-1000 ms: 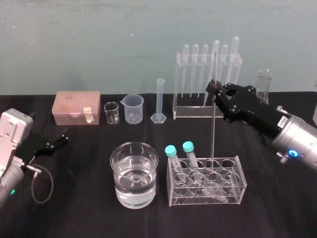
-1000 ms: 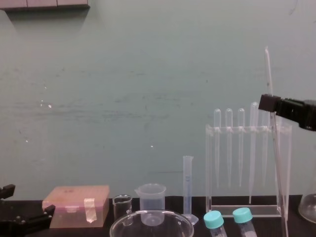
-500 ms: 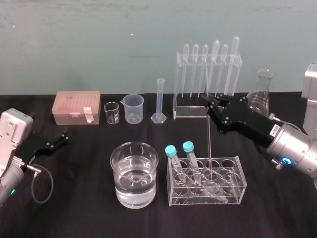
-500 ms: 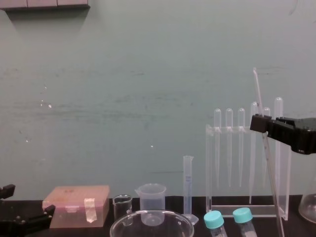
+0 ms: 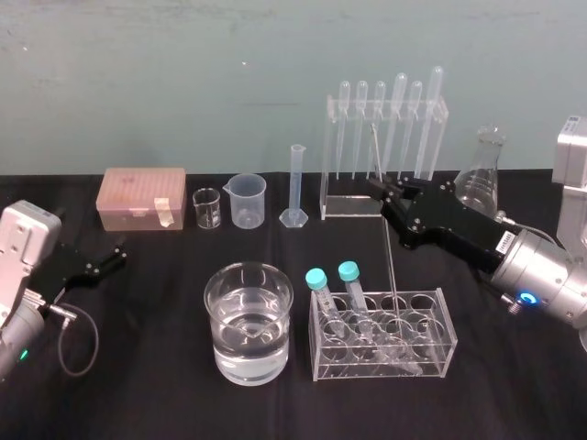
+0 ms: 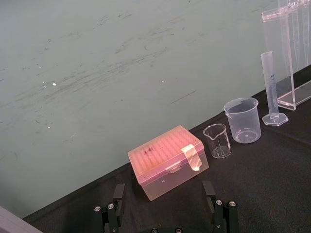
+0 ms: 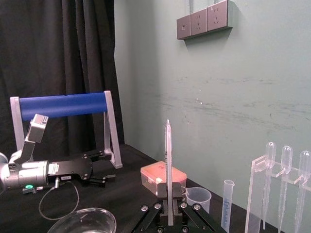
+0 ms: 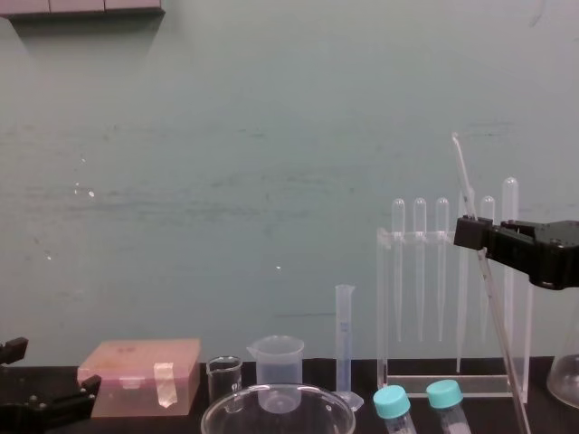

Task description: Hold the thermometer with one hand and immerse one end into the beaker, then reinsert it into the test tube rack.

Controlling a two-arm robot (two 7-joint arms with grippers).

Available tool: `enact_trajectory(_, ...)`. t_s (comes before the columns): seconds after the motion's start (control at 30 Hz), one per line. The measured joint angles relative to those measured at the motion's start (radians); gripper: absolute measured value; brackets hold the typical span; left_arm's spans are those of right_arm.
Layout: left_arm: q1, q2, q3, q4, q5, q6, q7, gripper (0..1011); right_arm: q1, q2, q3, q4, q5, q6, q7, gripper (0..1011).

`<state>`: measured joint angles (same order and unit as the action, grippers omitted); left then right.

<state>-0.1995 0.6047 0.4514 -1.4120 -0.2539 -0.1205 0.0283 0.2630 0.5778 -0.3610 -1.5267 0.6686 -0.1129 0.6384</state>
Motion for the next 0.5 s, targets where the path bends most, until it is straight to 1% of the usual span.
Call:
enact_trajectory(0.07, 0.0, 0.0, 0.0, 0.0, 0.0, 0.0, 0.0, 1008, 0.0, 0.0, 0.0, 0.0, 0.0, 0.0, 0.0, 56)
enact_trajectory(0.17, 0.0, 0.0, 0.0, 0.0, 0.0, 0.0, 0.0, 1008, 0.0, 0.0, 0.0, -0.001, 0.001, 0.001, 0.0, 109)
enact_trajectory(0.2, 0.0, 0.0, 0.0, 0.0, 0.0, 0.0, 0.0, 1008, 0.0, 0.0, 0.001, -0.001, 0.001, 0.001, 0.0, 161)
enact_trajectory(0.27, 0.0, 0.0, 0.0, 0.0, 0.0, 0.0, 0.0, 1008, -0.001, 0.001, 0.001, -0.001, 0.002, 0.001, 0.0, 194)
enact_trajectory(0.33, 0.0, 0.0, 0.0, 0.0, 0.0, 0.0, 0.0, 1008, -0.001, 0.001, 0.001, -0.001, 0.002, 0.001, -0.001, 277)
enact_trajectory(0.43, 0.0, 0.0, 0.0, 0.0, 0.0, 0.0, 0.0, 1008, -0.001, 0.001, 0.001, -0.002, 0.003, 0.001, -0.001, 358)
enact_trajectory(0.5, 0.0, 0.0, 0.0, 0.0, 0.0, 0.0, 0.0, 1008, -0.001, 0.001, 0.002, -0.002, 0.003, 0.001, -0.001, 436)
